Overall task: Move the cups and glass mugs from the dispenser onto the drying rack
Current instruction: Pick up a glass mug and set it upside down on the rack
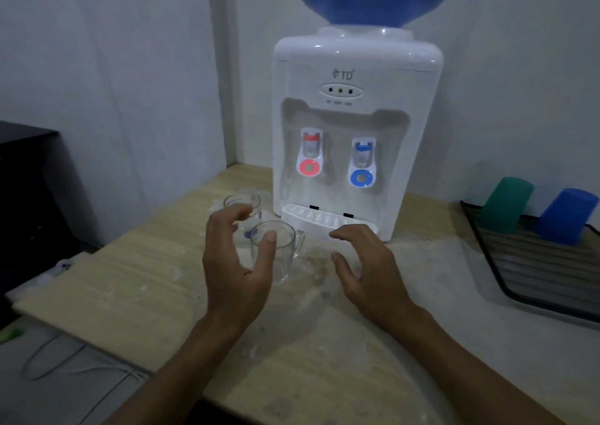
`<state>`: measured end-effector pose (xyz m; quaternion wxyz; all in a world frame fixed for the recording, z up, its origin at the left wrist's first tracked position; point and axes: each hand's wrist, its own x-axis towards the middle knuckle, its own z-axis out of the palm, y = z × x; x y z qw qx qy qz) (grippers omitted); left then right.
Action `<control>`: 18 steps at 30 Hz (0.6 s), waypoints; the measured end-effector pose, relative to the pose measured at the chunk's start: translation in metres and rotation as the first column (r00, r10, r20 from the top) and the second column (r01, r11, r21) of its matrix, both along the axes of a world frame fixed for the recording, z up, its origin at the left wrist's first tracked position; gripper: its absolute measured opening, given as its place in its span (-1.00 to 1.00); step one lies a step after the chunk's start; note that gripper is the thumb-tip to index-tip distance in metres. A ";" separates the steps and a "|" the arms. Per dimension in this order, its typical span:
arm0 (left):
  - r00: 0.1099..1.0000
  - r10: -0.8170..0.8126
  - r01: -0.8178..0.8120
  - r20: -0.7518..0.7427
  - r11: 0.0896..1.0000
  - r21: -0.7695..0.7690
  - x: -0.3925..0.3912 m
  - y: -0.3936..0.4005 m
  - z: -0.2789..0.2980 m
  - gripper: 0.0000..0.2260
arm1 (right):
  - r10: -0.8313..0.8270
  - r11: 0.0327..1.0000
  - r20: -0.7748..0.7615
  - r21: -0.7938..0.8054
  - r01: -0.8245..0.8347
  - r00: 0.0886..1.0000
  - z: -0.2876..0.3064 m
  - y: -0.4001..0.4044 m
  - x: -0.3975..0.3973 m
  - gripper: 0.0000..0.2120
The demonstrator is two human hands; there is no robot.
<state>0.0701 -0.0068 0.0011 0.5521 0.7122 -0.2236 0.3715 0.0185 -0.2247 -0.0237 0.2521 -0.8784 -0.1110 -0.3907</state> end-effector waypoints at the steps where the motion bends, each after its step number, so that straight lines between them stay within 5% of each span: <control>1: 0.999 -0.001 0.002 -0.039 1.000 0.013 0.003 0.003 -0.004 -0.60 | 0.012 0.998 -0.021 -0.055 -0.013 1.000 -0.002 0.002 0.002 -0.69; 4: 0.981 -0.053 0.067 -0.184 0.995 0.071 0.011 0.001 -0.013 -0.47 | 0.027 0.984 -0.060 -0.176 -0.037 0.998 -0.004 0.003 0.000 -0.71; 8: 0.939 -0.081 0.150 -0.336 0.971 0.186 0.018 -0.009 -0.022 -0.29 | 0.008 0.990 -0.061 -0.138 -0.016 0.998 -0.004 -0.001 -0.010 -0.71; 18: 0.912 -0.092 0.193 -0.399 0.956 0.220 0.016 -0.005 -0.022 -0.20 | -0.064 0.998 -0.053 0.015 0.065 0.997 -0.001 -0.012 -0.019 -0.70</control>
